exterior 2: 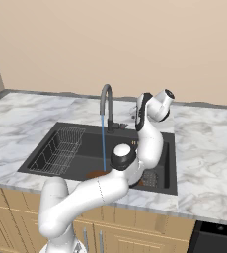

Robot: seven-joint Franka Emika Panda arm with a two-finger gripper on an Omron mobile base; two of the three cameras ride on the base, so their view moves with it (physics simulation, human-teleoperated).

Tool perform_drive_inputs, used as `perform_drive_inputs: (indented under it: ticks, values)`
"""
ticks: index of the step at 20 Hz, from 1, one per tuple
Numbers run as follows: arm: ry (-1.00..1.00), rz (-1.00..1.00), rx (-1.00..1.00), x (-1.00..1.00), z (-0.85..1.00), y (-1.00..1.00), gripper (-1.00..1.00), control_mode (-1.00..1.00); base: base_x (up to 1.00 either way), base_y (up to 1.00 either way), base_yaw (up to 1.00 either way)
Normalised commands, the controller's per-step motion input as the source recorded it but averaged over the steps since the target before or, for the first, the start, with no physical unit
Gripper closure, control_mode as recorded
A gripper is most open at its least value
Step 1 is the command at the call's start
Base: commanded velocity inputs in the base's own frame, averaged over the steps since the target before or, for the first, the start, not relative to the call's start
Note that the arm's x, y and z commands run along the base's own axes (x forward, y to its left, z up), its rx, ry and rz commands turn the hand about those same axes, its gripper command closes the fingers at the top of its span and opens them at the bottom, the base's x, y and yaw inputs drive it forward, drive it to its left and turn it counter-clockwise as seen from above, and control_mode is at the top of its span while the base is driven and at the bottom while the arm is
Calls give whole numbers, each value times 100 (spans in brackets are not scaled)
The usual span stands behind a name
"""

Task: Turn on the sink faucet with hot water and rinse the cutting board for ten seconds, then turn off the faucet. Push the cutting board to reach the water if necessary.

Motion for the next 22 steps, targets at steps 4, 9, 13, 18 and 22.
perform_drive_inputs:
  ticks: [4, 9, 13, 18, 22]
  values:
    - [0, 0, 0, 0, 0, 0, -100, -100, 0, 0, 0]
    - [0, 0, 0, 0, 0, 0, -100, -100, 0, 0, 0]
    - [0, 0, 0, 0, 0, 0, -100, -100, 0, 0, 0]
    - [0, 0, 0, 0, 0, 0, -100, -100, 0, 0, 0]
    - [0, 0, 0, 0, 0, 0, -100, -100, 0, 0, 0]
